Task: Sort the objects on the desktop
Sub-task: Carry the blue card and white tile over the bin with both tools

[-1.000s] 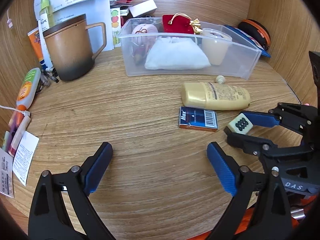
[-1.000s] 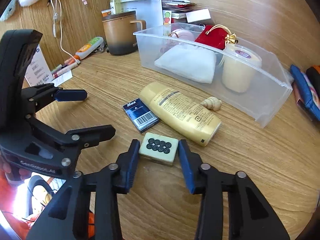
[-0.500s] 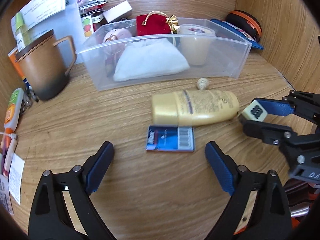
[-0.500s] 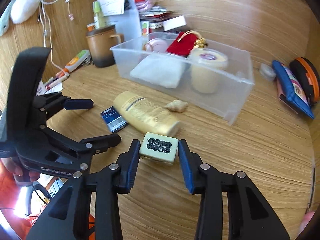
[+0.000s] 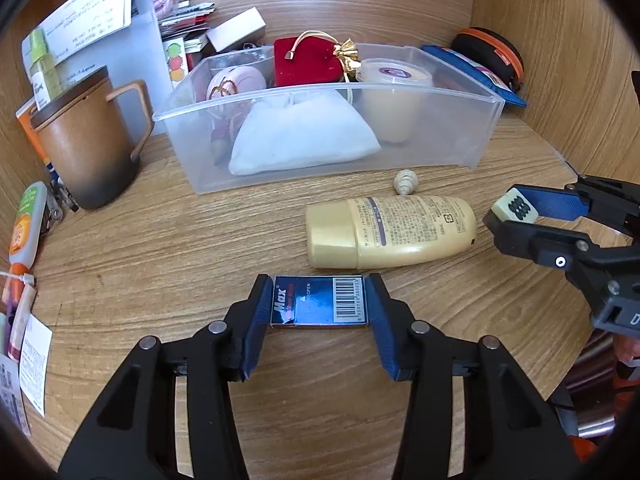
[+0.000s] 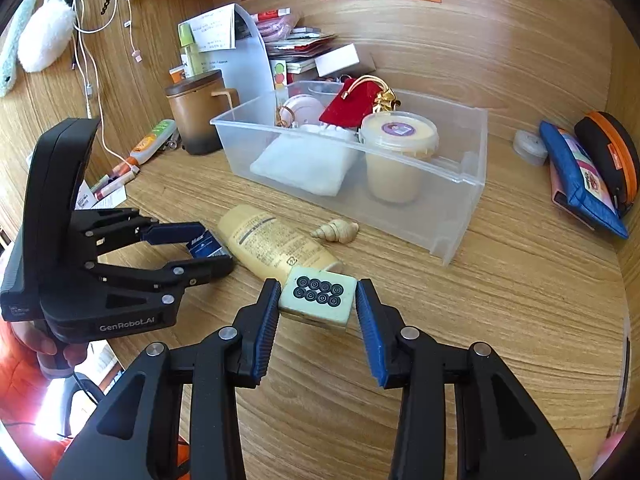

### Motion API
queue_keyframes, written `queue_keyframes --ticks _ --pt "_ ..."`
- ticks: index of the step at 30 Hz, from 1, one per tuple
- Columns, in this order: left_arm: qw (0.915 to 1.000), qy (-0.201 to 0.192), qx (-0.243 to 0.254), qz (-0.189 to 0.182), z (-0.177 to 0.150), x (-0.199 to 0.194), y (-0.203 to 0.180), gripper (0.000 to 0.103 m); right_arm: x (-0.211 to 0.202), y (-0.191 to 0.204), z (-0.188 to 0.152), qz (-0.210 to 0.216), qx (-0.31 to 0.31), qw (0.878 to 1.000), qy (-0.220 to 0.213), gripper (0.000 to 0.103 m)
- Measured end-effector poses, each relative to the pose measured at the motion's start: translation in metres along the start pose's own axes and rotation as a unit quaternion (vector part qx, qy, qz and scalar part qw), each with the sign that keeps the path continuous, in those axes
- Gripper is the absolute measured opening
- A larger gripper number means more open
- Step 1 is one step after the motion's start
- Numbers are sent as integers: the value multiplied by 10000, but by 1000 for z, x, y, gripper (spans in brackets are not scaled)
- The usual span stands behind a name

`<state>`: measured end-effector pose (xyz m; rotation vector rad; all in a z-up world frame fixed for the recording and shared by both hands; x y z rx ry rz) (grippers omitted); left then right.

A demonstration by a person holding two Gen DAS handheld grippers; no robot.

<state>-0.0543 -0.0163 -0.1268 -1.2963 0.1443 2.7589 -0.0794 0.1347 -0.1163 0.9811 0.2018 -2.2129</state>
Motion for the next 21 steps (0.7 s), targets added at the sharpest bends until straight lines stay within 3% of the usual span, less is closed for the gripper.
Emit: queue_keyframes --ticks 8,21 --pt "9995 -259 -154 39 6 -26 14 47 -4 2 9 -7 -61 9999 -81 35" --pt "9965 -786 -291 38 45 -57 35 47 -10 -1 37 -49 -171 9996 -208 35"
Point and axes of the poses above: each gripper's, at about its wrist camera, not at the fingertips, and x roughly the way its jaws point, y to its left, z to its top, the point moved 5 cm from there along x, roughly the way its jaws point, and after that the axes turned 5 degrees about z, right-handed, at the moved point
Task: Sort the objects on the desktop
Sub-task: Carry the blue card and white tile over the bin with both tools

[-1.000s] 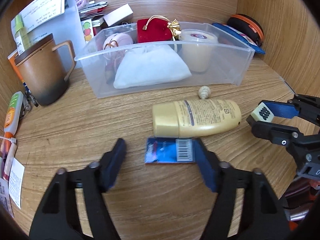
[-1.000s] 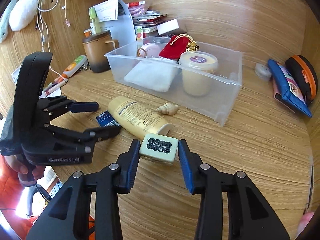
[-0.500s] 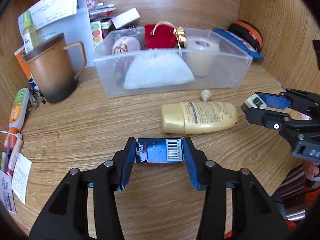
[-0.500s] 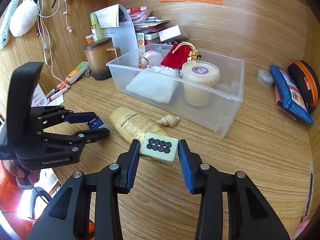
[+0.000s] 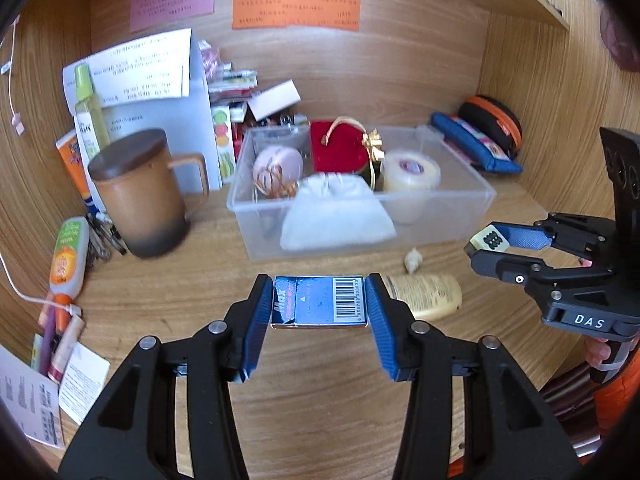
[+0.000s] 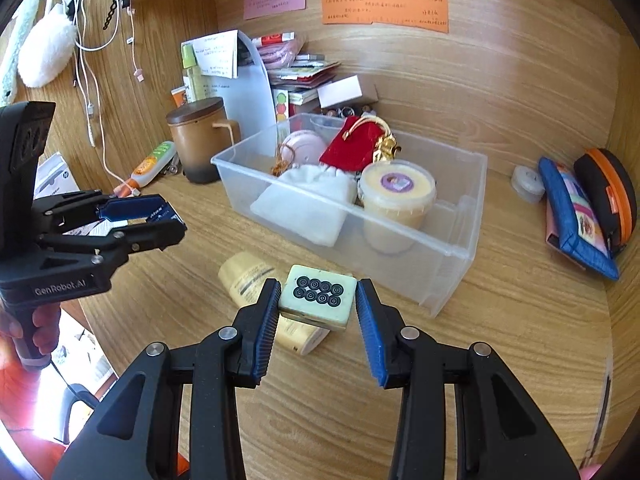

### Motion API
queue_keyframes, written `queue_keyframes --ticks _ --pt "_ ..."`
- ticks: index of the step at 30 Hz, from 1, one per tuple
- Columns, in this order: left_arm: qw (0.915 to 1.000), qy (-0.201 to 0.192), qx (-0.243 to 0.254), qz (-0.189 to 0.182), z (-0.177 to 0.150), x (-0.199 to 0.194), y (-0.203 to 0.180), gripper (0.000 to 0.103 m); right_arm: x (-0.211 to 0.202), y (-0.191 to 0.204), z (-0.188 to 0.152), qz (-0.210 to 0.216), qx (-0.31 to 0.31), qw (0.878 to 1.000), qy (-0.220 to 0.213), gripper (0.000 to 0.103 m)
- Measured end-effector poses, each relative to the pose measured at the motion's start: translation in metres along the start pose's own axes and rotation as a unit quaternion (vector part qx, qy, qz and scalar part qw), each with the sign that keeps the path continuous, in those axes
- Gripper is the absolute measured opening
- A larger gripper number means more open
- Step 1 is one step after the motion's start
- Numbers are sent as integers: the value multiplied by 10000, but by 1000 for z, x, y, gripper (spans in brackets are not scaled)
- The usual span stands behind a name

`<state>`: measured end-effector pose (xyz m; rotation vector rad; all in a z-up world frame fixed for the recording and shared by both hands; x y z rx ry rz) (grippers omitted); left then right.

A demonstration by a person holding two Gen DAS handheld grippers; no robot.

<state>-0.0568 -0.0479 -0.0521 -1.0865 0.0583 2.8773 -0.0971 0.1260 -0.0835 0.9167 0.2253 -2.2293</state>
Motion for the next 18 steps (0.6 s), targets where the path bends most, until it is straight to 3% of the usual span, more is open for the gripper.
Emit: queue_keyframes --ticks 18 --pt "9993 -350 104 -24 58 3 14 47 10 -14 60 -84 -181 9996 -224 35"
Point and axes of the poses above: each gripper's, at about its wrist camera, not at the fingertips, and x roughly the way its jaws point, y to its left, z to its top, the point moved 5 cm from there along x, roughly the way its jaws point, and after that the axes turned 5 degrees about z, right-handed, at the moved point
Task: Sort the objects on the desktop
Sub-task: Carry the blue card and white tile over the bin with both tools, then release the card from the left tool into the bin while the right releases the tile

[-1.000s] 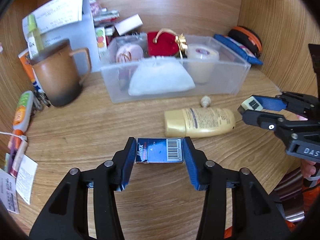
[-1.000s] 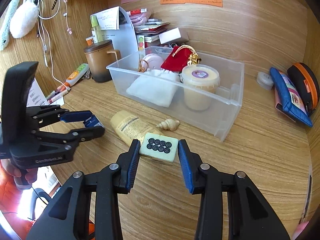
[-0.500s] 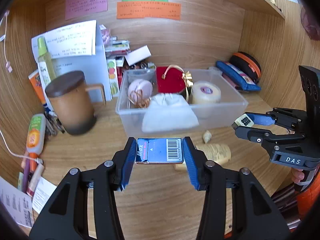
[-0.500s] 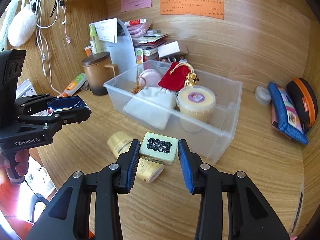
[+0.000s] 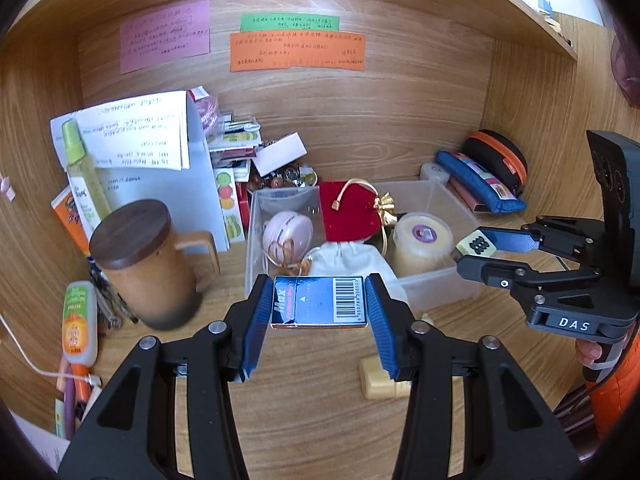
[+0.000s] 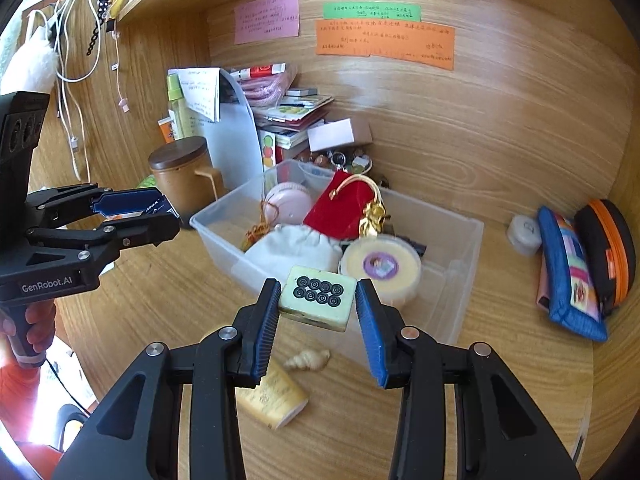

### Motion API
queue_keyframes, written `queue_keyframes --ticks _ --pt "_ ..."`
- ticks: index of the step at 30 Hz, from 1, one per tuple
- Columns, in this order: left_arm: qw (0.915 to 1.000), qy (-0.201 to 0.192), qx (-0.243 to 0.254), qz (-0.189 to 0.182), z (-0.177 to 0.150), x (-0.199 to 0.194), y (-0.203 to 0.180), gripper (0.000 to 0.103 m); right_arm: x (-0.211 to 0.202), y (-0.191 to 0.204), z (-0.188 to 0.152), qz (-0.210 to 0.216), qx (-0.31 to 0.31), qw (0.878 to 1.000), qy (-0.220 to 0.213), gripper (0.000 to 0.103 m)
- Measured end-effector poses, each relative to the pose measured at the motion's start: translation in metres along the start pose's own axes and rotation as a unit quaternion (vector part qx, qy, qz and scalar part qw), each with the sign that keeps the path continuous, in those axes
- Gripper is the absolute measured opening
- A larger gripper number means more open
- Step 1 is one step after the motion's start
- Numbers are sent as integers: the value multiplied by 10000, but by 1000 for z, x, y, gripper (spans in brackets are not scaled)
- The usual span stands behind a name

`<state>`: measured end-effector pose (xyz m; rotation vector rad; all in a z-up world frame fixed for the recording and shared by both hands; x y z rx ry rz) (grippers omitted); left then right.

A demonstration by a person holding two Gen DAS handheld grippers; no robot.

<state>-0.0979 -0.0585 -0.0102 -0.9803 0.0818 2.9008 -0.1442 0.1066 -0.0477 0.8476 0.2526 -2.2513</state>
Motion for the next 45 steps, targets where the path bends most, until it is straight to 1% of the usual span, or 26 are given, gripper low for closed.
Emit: queue_keyframes --ticks 4,9,15,23,27,34,39,45 --pt "10000 -27 -41 -26 9 8 4 47 11 -1 11 -9 -69 10000 39 35" --pt "9997 23 -178 -136 19 26 11 47 30 -3 21 -25 -150 9997 216 35" --pt "9991 271 -172 -269 24 55 10 47 50 -5 30 -68 -271 9989 381 35" --pt "9979 533 -218 -293 24 87 13 47 82 -9 35 -81 -467 9960 762 35" --pt "9973 623 -255 -278 24 100 14 47 95 -6 38 -158 -712 9932 909 35" --pt "9961 798 -226 -290 22 115 14 47 107 2 40 -265 -1078 9885 1030 35" --pt "9956 880 -163 -285 19 121 10 47 109 2 39 -262 -1107 9878 1059 34" --pt "9955 902 -81 -273 18 121 7 48 97 -6 38 -464 -1110 9885 917 35"
Point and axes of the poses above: each gripper's, at about its wrist camera, not at the fingertips, and x roughly the way its jaws point, y to its left, z to its top, the point moved 5 cm from there along x, roughly the way its jaws point, and after that the axes turned 5 degrees about z, right-handed, at the moved point
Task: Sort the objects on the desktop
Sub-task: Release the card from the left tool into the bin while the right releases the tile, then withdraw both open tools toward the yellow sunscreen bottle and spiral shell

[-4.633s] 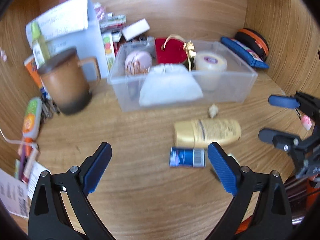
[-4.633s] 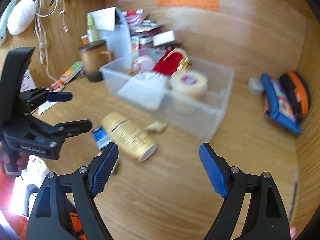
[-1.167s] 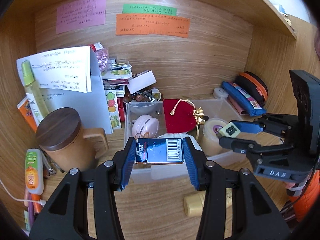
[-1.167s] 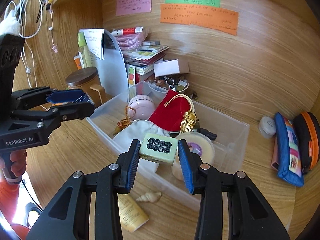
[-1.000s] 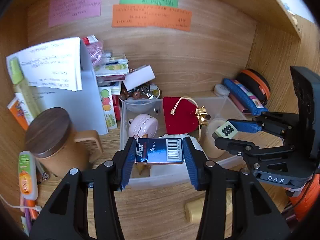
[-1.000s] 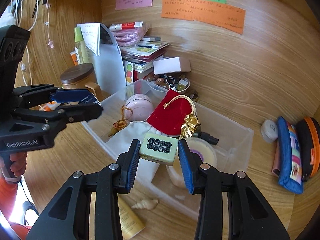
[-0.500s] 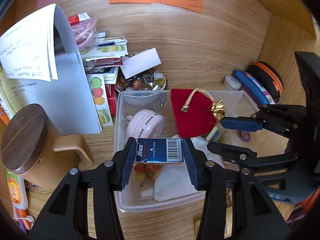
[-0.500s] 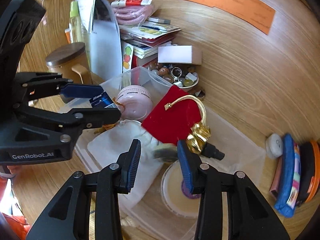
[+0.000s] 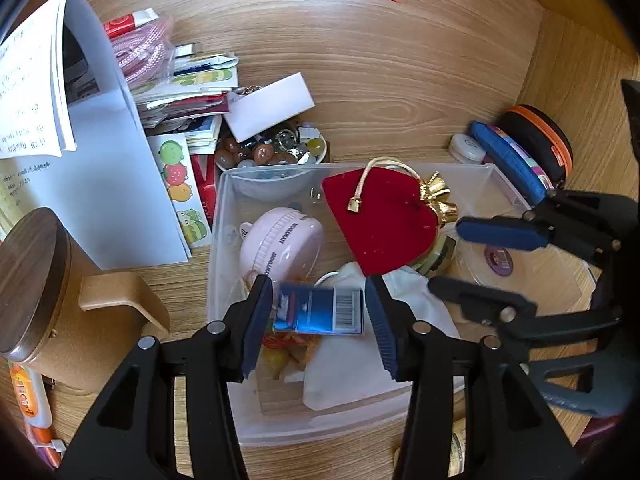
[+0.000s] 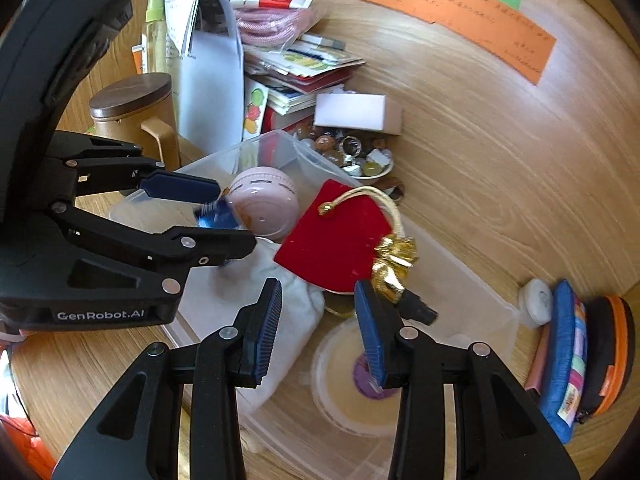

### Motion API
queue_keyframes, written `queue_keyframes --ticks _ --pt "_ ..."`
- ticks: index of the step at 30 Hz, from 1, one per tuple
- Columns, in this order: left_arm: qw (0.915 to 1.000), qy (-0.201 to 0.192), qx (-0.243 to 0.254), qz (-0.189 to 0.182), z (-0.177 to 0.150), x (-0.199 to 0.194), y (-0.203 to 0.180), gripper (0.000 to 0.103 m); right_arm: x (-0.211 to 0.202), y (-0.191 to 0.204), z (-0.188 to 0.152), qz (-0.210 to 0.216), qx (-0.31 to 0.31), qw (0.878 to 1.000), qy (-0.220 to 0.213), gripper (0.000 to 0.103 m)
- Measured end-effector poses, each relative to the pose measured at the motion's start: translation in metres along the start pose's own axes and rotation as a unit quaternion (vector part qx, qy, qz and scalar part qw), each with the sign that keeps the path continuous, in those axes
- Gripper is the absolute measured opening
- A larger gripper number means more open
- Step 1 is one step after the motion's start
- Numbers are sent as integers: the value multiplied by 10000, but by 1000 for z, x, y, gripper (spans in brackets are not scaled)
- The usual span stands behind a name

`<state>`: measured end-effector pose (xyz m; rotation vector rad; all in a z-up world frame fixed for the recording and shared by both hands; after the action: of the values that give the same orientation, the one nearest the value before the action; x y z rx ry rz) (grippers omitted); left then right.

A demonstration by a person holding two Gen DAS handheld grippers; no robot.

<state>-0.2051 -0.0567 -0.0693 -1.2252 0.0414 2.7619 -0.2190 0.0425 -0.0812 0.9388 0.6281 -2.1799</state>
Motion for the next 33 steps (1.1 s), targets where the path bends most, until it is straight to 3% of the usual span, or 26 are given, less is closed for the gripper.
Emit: queue_keyframes --ticks 8,12,16,20,31,33 --pt "9997 -140 132 177 1 -14 -9 59 -18 -9 -10 -265 120 9995 -102 43" --pt "9992 -259 161 271 -1 -27 -12 63 -32 -12 -12 -294 253 9990 -230 59" --pt "9982 -410 148 414 -5 -41 -13 74 -48 -11 -16 -328 341 9982 -371 62" --pt "9974 -499 172 495 -11 -53 -15 74 -60 -10 -24 -478 380 9971 -458 74" --pt "9971 -503 131 555 -37 -75 -27 76 -91 -6 -57 -602 576 9944 -645 74" --pt "9972 -485 127 555 -42 -77 -30 83 -95 -6 -62 -567 648 9940 -672 75"
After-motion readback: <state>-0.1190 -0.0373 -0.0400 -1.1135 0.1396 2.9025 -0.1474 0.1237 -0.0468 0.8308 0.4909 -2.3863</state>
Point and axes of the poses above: each gripper's, at about its wrist camera, not at the fingertips, and x roughly the way its jaws point, y to its left, z to its top, the point moved 5 cm from there along x, roughly the way its jaws point, and after that the axes turned 5 degrees about z, right-handed, at the moved point
